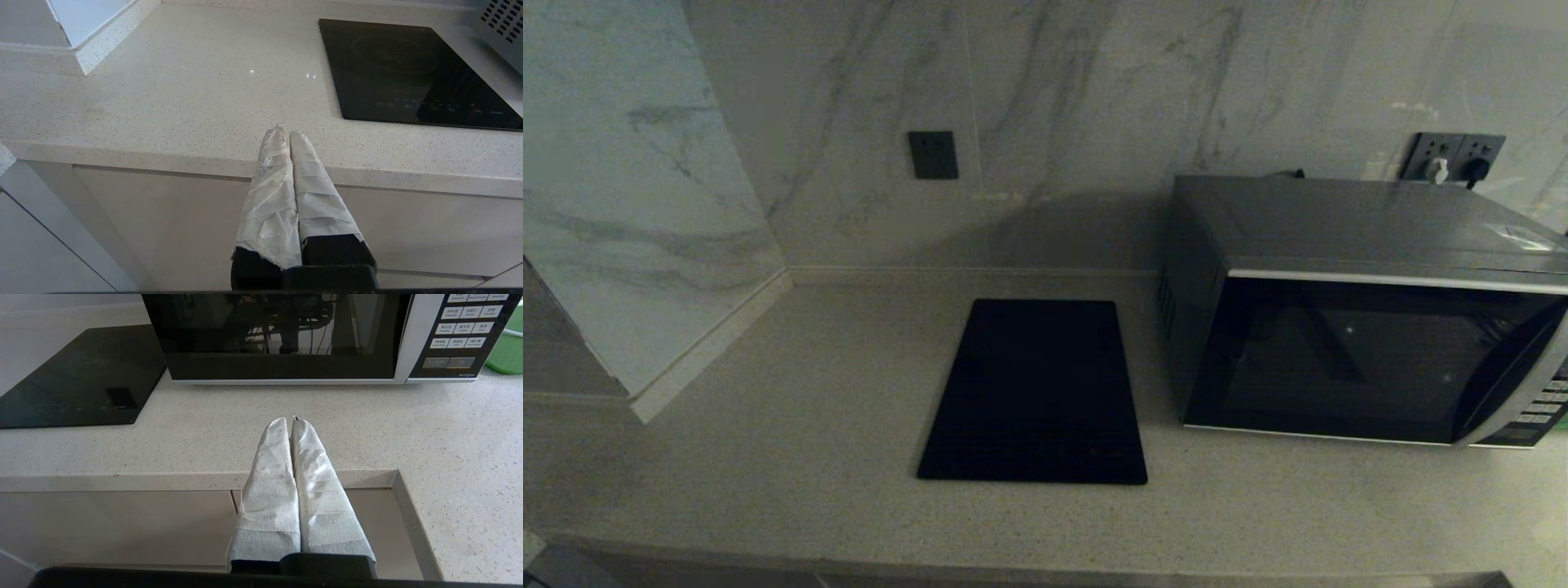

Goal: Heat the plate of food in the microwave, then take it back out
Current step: Open the microwave oven

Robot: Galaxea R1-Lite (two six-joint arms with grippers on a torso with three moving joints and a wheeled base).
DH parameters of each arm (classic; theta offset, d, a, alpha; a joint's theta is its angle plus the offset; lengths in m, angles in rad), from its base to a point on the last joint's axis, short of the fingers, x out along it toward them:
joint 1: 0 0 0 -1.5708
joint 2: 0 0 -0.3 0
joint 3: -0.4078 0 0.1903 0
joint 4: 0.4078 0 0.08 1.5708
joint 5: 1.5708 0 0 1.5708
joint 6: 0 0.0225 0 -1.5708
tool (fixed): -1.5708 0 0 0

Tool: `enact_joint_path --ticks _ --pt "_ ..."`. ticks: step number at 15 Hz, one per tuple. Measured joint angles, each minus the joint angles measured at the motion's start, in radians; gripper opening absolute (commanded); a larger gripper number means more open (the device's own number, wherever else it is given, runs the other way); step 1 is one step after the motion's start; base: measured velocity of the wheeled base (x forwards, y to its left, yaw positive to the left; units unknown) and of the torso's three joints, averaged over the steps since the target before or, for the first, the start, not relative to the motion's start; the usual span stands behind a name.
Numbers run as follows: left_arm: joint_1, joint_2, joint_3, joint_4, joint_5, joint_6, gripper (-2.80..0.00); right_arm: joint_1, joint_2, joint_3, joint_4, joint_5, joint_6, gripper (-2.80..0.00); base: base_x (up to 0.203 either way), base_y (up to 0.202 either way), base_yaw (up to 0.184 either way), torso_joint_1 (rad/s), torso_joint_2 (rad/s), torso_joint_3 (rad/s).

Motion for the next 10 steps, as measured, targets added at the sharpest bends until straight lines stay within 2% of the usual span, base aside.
enact_joint_path --ticks 10 --pt "0.0 0.0 0.0 0.0 0.0 0.0 -2.8 0.0 0.0 0.0 0.0 0.001 0.0 -2.8 0.0 0.0 0.0 0.0 0.0 0.0"
